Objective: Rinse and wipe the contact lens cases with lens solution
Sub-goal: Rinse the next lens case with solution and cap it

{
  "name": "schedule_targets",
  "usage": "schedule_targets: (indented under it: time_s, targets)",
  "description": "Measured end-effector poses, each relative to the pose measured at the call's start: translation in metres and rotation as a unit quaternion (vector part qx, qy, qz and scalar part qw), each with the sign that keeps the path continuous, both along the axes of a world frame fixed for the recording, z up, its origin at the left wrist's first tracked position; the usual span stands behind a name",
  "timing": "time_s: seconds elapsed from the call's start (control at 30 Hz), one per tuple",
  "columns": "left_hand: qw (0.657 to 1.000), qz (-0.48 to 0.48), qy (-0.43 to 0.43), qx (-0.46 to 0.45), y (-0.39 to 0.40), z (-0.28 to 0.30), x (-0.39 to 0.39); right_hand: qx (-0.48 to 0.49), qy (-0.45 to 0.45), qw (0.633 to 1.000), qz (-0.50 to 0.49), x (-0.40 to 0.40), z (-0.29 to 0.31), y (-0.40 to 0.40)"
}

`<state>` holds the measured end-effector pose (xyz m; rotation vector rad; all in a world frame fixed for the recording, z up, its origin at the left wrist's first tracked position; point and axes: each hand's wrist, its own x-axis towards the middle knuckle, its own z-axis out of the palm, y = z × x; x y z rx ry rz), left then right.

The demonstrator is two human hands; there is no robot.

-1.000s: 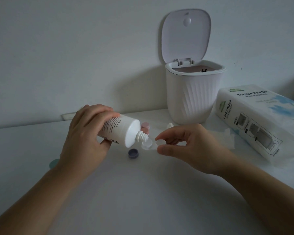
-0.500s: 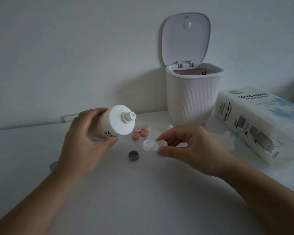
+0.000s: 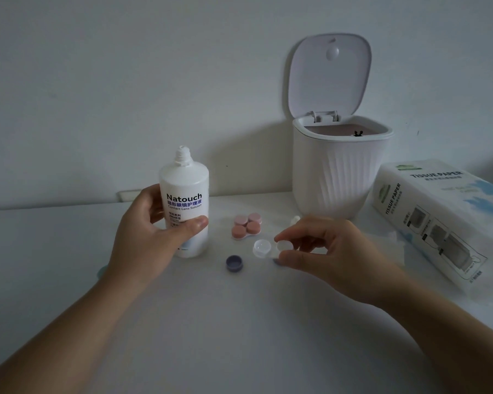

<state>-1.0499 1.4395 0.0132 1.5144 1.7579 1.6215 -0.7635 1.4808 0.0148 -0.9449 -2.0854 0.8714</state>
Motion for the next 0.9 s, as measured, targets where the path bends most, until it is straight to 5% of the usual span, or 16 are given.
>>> schedule_targets:
  time_s: [0.33,0.5,0.6,0.73,0.9]
  targets:
    - [0.999,-0.006,-0.029,-0.024,0.0,0.0,0.001,-0.002,0.017,1.0,-0.004,0.0,-0.004,0.005]
    - [0.979,0.086,0.107,0.147,-0.017,0.007,0.015,0.011,0.009,1.0,-0.002,0.001,-0.001,0.003]
    - [0.963,0.003,0.19,0.194,-0.03,0.006,0.029,0.012,0.01,1.0,0.018,0.001,0.0,0.001]
    - [0.964,-0.167,0.189,0.084,-0.037,0.002,0.043,0.01,0.029,0.998,0.059,0.0,0.002,-0.002]
    - [0.966,-0.224,0.117,-0.048,-0.036,-0.006,0.046,0.014,0.013,0.997,0.079,0.0,0.001,-0.003]
